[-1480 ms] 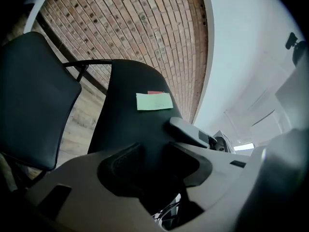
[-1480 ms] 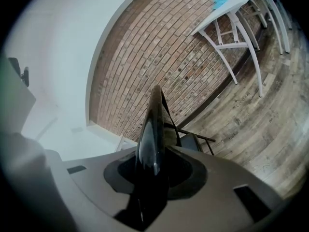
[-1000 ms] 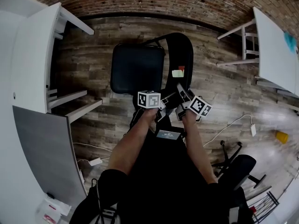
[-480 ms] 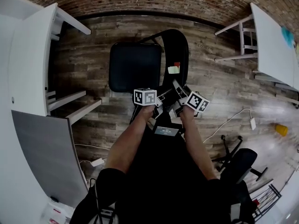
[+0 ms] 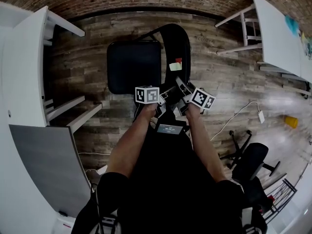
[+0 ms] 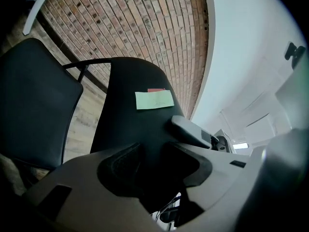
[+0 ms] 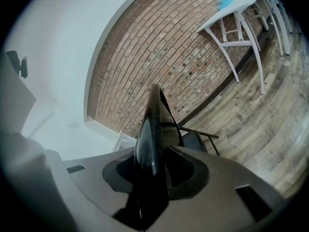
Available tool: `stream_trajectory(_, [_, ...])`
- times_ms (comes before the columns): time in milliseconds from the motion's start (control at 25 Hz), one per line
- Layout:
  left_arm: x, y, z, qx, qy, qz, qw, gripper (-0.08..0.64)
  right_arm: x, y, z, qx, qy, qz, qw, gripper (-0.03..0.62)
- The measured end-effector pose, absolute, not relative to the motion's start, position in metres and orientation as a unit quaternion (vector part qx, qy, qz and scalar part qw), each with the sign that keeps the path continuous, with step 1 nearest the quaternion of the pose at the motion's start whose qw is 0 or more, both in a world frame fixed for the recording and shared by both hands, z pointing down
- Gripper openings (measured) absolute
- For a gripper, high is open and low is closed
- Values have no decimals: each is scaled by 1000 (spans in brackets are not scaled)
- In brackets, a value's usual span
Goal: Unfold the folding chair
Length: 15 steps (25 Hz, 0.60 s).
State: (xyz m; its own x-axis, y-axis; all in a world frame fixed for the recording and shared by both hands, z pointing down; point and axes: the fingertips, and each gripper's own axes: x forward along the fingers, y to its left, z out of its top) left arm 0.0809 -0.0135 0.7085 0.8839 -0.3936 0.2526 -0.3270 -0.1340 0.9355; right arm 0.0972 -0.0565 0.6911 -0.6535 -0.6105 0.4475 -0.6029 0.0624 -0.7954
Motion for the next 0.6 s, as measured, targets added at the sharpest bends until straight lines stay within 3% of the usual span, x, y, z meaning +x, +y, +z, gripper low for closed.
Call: stream_trajectory(600, [82,-15,710,748,-221,-29,626,196,100,-58,694,-409,730,-547,7,137])
